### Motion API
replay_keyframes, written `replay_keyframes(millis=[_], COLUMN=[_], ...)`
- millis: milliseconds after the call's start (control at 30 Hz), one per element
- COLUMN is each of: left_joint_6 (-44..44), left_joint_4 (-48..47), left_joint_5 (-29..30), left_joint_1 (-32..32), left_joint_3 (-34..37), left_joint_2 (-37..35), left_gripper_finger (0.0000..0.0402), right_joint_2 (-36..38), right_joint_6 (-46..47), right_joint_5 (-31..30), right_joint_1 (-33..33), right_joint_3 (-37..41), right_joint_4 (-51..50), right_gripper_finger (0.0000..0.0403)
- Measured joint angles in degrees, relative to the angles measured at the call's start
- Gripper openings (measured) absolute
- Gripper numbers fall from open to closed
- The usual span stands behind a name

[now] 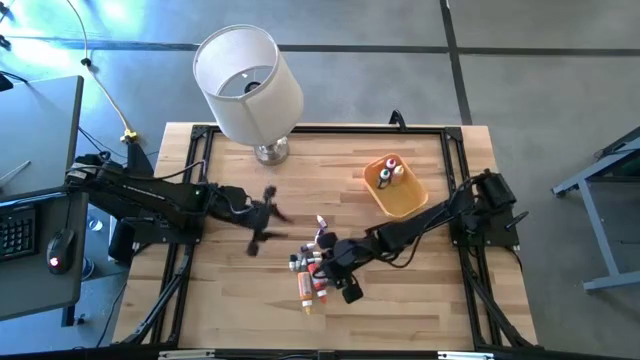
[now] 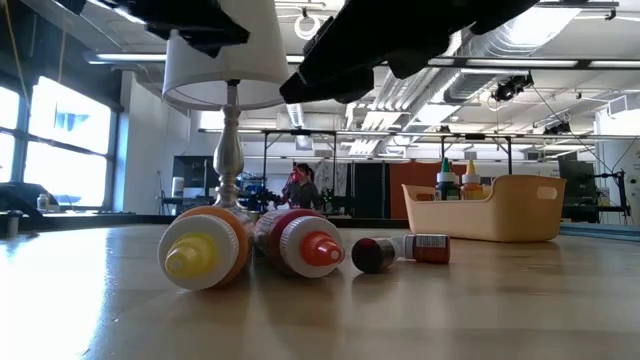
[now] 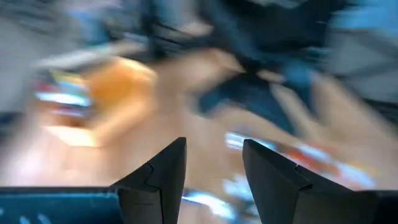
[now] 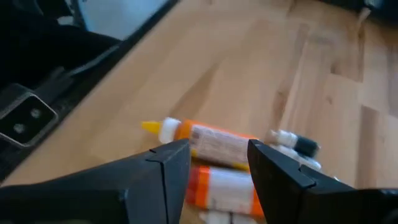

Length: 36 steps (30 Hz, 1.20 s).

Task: Pick & Place food coloring
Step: Put the large yellow food coloring bottle into the yellow bin

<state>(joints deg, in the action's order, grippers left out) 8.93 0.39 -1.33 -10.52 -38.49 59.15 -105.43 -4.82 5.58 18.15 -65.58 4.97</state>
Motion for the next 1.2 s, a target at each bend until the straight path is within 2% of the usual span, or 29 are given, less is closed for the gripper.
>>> replay_keyframes(millis=[100, 200, 300, 400, 500, 567, 700, 767, 900, 967, 1033, 1200], left_joint_6=[-3.35, -4.31, -2.56, 2.64, 6.91, 9.38, 14.94, 17.56, 20.62, 23.45, 26.4, 28.62], left_joint_4=[-2.37, -4.41, -2.61, -1.01, 0.95, 0.76, -9.42, -17.68, -27.64, -26.78, -27.8, -28.51], left_joint_5=[-12.96, -16.38, -15.56, -11.62, -7.96, -6.3, -4.13, -3.82, -4.09, -3.71, -2.98, -2.79], left_joint_1=[-0.88, -4.04, -8.73, -12.86, -15.26, -15.82, -15.61, -14.64, -13.3, -13.23, -13.12, -13.12], left_joint_3=[-0.05, 0.0, -0.16, 0.03, -0.59, -3.39, -12.33, -17.34, -24.6, -26.78, -27.57, -30.1], left_joint_2=[0.99, 3.78, 7.22, 11.18, 14.59, 17.54, 22.67, 25.25, 32.31, 35.78, 38.0, 41.71], left_gripper_finger=[0.0156, 0.0156, 0.0156, 0.0156, 0.0156, 0.0156, 0.0157, 0.0161, 0.0186, 0.0203, 0.0221, 0.0251], right_joint_2=[-0.43, -0.42, 0.76, 2.62, 4.17, 4.93, 5.58, 5.61, 6.37, 7.56, 9.04, 16.08], right_joint_6=[2.16, 6.17, 13.18, 18.69, 21.48, 21.79, 20.47, 19.54, 21.79, 25.85, 31.07, 39.38], right_joint_5=[-1.8, -6.74, -9.3, -9.2, -8.07, -7.92, -5.46, -5.01, -4.0, -4.01, -6.86, -19.78], right_joint_1=[0.58, 1.46, 2.26, 2.34, 2.26, 2.26, 2.28, 2.19, 2.11, 2.31, 3.1, 8.95], right_joint_3=[0.01, 0.09, 0.13, 0.13, 0.11, 0.13, 0.15, 0.09, 0.11, 0.14, 0.18, 3.61], right_joint_4=[-0.36, -2.43, -9.06, -17.42, -23.9, -27.42, -30.72, -30.96, -37.08, -43.01, -47.21, -51.55], right_gripper_finger=[0.0151, 0.015, 0.0147, 0.0139, 0.0129, 0.0123, 0.0115, 0.0113, 0.0112, 0.0112, 0.0112, 0.0112])
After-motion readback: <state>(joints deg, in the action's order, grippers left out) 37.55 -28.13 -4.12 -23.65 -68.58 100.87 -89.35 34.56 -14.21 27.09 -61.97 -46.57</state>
